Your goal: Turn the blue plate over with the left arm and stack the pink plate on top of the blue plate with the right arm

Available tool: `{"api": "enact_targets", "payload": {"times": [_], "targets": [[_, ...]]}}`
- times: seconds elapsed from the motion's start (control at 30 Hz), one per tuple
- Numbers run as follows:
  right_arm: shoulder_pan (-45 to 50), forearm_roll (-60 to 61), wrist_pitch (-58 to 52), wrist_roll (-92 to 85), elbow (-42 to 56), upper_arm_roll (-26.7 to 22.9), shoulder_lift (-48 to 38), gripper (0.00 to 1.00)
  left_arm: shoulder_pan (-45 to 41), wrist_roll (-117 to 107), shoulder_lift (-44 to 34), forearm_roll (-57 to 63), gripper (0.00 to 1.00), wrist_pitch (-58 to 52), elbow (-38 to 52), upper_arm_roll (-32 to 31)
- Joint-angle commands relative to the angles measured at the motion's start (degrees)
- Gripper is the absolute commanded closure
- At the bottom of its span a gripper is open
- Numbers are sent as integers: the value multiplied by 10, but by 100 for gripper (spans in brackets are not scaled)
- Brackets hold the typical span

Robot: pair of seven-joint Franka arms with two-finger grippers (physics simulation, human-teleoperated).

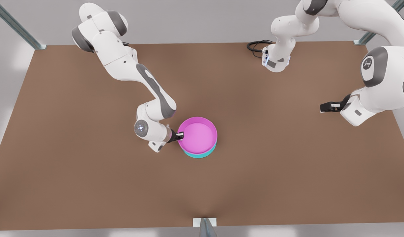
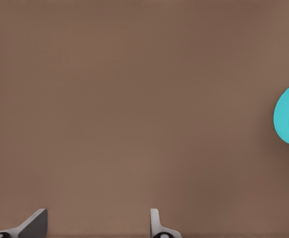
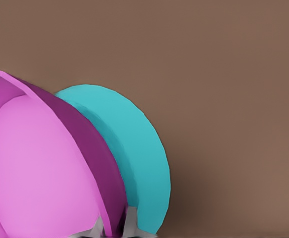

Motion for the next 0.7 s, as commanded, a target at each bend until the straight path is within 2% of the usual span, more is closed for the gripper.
{"api": "enact_targets", "payload": {"times": [0.0, 0.1, 0.2, 0.23, 0.3, 0.33, 0.37, 0.4, 0.43, 0.47, 0.5, 0.53, 0.57, 0.6, 0.63, 0.67], "targets": [[1, -2, 1, 89, 1, 0, 1, 0, 0, 9, 0, 0, 0, 1, 0, 0], [-5, -2, -5, 81, 4, 0, -1, 0, 0, 9, 3, 0, 0, 2, 0, 0], [-58, -13, -18, 74, 47, -2, -4, 0, -1, 9, 3, 0, 0, 2, 0, 0], [-106, -57, -74, 74, 83, -10, -7, 0, -1, 9, 3, 0, 0, 2, 0, 0], [-211, -133, -264, 46, 181, -10, -6, 0, -1, 7, 3, 0, 0, 1, 0, 0], [-256, -170, -286, -19, 218, -11, -6, 0, -2, 6, 3, 0, 0, -3, 0, -1], [-287, -234, -348, -56, 271, -11, -6, 0, -2, 6, 3, 0, 0, -4, 0, -1], [-317, -244, -453, -137, 349, -11, -12, 0, -2, 6, 3, 0, 0, -5, 1, -2], [-317, -298, -517, -154, 409, -20, -13, 0, -2, 6, 3, 0, 0, -5, 1, -2], [-315, -318, -568, -152, 411, -21, -46, 0, -2, 6, 3, 0, 0, -5, 1, -2], [-321, -309, -620, -130, 406, -22, -90, 0, -2, 6, 3, 1, 0, -7, 1, -2], [-328, -312, -617, -122, 393, -22, -117, 0, -2, 8, 3, 1, 0, -12, 1, -2], [-329, -318, -562, -122, 292, -22, -180, 0, -2, 9, 2, 0, 0, -12, 1, -2], [-337, -315, -413, -122, 87, -22, -300, 0, -1, 13, 3, 0, 0, -22, 1, -2], [-340, -310, -353, -121, 3, -21, -345, 0, -1, 12, 3, 0, 0, -24, 1, -2], [-340, -310, -356, -118, 7, -21, -345, 0, -1, 13, 4, 0, 0, -27, 1, -3]]}}
